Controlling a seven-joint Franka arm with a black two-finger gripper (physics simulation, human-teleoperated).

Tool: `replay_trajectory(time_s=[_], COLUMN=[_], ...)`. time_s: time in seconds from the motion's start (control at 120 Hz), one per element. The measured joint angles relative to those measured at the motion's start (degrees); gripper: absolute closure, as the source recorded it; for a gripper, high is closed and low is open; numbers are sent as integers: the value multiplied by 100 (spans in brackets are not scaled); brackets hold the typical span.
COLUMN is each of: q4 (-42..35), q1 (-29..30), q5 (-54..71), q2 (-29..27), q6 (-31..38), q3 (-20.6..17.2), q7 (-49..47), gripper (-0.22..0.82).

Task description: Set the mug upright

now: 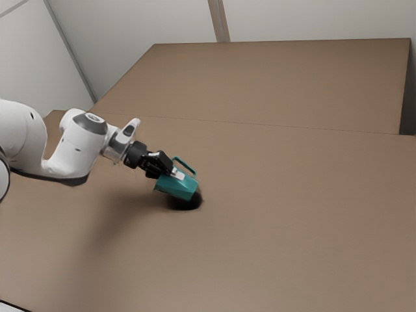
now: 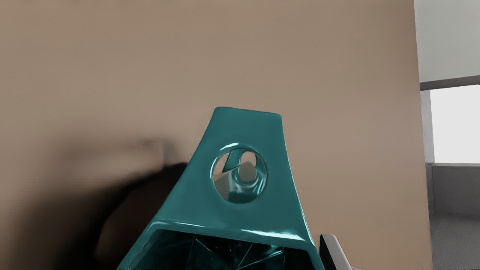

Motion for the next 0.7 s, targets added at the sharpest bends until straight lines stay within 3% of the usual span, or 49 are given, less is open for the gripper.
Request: replay_trajectory(time_s=[0.225, 0.542, 0.7], q4=[182, 512, 378], q1=[-38, -150, -235], q5=[1109, 4406, 5323], q2=[-618, -883, -869], q6=[27, 246, 582], q3=[-30, -897, -1055], q7=[-219, -1185, -1618], gripper=[77, 79, 79])
